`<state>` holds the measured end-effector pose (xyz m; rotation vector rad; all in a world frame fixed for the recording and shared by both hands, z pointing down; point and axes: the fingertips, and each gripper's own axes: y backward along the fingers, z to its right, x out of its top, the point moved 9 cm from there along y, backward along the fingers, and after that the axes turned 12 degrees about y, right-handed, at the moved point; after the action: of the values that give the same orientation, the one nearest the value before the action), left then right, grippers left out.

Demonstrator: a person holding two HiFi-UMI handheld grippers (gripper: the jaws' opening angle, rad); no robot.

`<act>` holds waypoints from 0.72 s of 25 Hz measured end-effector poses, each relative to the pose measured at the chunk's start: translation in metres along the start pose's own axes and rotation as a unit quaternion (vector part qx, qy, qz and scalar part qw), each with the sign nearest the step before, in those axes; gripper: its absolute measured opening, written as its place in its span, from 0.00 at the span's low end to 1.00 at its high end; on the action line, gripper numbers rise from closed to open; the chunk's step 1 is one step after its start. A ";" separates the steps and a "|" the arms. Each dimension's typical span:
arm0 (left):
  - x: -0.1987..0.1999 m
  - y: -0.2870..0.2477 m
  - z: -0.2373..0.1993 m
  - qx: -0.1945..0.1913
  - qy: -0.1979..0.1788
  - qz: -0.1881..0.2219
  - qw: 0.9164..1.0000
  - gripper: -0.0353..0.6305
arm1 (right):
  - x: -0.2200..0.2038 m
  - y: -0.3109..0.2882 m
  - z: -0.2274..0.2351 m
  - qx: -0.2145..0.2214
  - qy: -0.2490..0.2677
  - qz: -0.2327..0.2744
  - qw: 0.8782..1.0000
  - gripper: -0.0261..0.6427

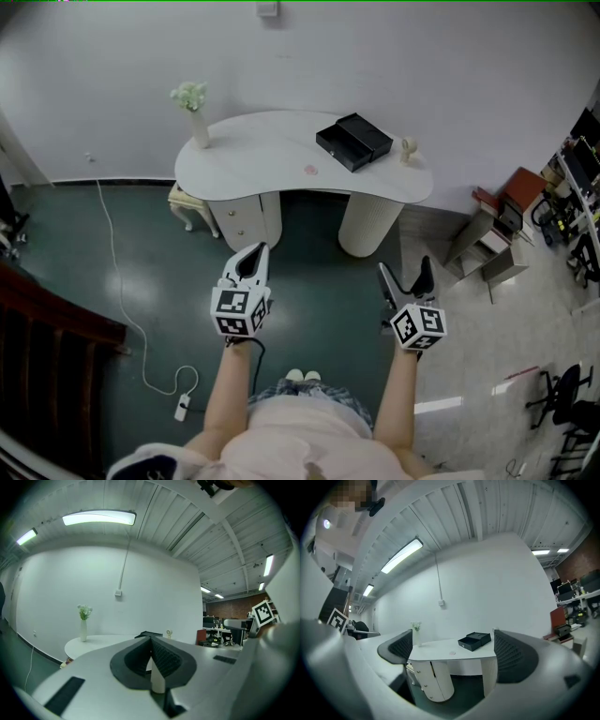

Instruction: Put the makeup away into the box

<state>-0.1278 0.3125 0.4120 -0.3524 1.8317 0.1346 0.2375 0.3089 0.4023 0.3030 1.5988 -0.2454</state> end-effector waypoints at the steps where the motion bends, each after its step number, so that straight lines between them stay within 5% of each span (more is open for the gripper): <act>1: 0.001 -0.001 -0.002 -0.001 0.000 0.001 1.000 0.09 | 0.000 -0.001 -0.002 -0.001 0.001 0.000 1.000 0.83; 18: -0.002 -0.029 -0.023 -0.020 -0.003 -0.013 1.000 0.09 | -0.010 -0.016 -0.007 -0.015 0.003 -0.004 1.000 0.83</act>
<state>-0.1389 0.2789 0.4231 -0.4039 1.8196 0.1550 0.2259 0.2953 0.4122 0.2753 1.6084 -0.2261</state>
